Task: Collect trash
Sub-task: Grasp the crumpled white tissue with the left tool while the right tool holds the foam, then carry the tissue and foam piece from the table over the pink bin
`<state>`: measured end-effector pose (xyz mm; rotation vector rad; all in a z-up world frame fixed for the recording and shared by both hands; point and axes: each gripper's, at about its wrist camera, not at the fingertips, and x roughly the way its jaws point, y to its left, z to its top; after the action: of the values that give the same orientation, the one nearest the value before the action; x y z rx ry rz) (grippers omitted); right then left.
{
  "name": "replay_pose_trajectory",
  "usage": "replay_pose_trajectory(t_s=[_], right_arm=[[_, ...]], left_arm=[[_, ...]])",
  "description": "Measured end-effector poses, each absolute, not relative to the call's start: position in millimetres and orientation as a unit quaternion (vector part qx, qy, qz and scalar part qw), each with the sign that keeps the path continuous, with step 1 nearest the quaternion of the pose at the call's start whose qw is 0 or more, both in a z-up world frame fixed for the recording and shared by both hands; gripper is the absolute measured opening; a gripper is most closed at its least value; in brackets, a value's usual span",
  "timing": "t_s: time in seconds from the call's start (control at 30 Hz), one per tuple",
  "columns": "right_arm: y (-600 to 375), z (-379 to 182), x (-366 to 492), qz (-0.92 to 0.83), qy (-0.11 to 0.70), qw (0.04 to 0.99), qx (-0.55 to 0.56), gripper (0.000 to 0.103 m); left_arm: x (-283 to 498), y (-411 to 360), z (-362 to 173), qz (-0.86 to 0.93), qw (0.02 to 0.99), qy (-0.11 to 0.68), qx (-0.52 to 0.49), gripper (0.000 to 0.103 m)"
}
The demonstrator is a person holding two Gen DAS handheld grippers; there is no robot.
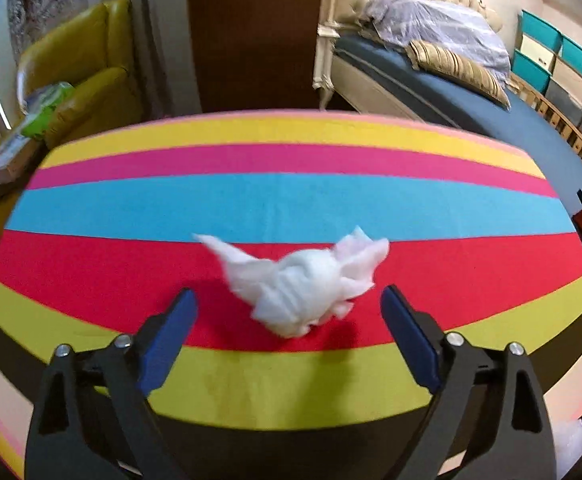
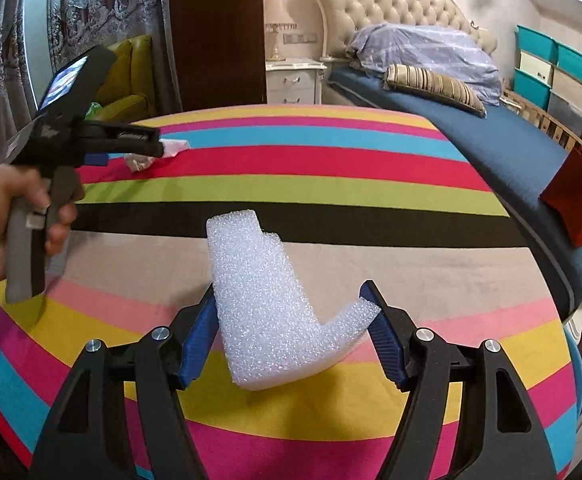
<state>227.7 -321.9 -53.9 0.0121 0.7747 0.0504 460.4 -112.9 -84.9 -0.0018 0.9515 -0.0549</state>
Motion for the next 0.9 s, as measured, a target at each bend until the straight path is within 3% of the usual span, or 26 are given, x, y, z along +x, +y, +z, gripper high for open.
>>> replay_pose_trajectory(t_s=[0.03,0.1,0.9], right_arm=[[-320.8,-53.6,227.4,0.026,0.377,0.926,0.003,0.066],[-319.0,-52.4,225.8,0.026,0.374,0.927,0.002,0.066],[-321.7,-53.9,226.2,0.014,0.382,0.924,0.005,0.066]], left_arm=[[463.7,-115.3,-90.8,-0.024,0.883,0.468,0.006,0.067],[455.4,-116.4,-88.9,-0.025,0.897,0.442,0.016,0.025],[253.6,-89.0,-85.4,-0.099,0.913,0.395,0.013,0.025]])
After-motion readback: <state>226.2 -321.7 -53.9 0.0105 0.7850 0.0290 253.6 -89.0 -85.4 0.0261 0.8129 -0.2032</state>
